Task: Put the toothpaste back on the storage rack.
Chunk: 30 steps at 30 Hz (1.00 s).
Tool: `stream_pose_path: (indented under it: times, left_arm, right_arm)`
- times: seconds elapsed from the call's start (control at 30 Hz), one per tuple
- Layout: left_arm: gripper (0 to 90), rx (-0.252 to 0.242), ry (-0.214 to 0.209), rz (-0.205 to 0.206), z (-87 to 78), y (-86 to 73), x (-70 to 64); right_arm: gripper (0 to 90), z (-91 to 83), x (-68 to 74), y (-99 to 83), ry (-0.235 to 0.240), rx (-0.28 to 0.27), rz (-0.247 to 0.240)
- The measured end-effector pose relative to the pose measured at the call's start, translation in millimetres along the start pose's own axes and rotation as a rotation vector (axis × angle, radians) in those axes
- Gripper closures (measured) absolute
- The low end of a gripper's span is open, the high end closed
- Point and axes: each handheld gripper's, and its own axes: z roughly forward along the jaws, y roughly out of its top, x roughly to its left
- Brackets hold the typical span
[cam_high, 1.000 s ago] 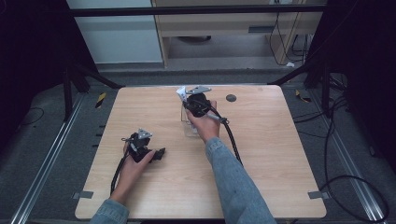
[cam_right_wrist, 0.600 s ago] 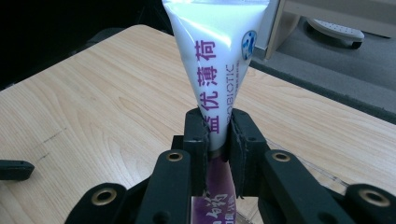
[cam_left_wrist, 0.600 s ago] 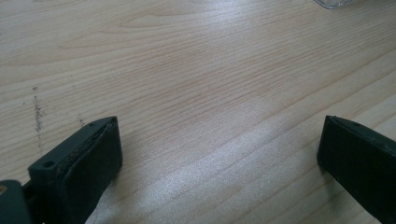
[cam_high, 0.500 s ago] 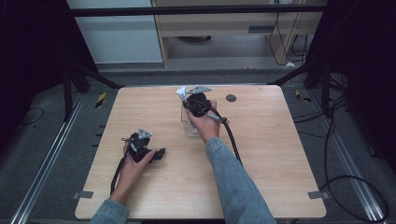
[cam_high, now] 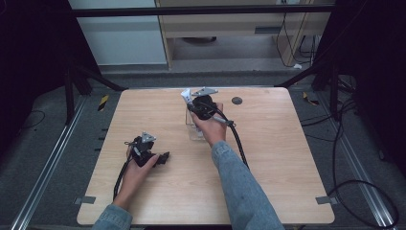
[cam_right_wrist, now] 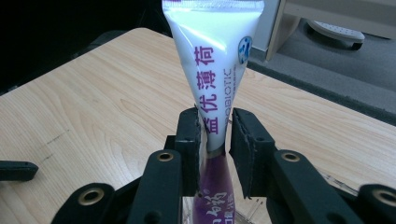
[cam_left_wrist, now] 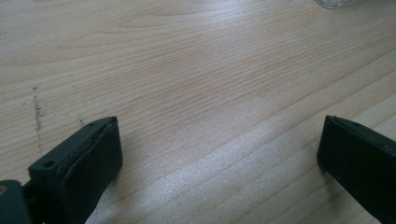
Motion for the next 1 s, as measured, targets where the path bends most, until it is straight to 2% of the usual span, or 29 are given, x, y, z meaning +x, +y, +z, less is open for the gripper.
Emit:
stream_pose_path:
  times: [0.57, 1.0]
  left_arm:
    - [0.0, -0.002, 0.000, -0.002, 0.1, 0.0, -0.2]
    - [0.0, 0.000, 0.000, 0.000, 0.0, 0.0, 0.0]
  right_arm:
    - [70.3, -16.1, -4.4, -4.4, 0.002, -0.012, 0.010]
    - [68.5, -35.2, -6.3, -4.7, 0.003, -0.013, 0.006]
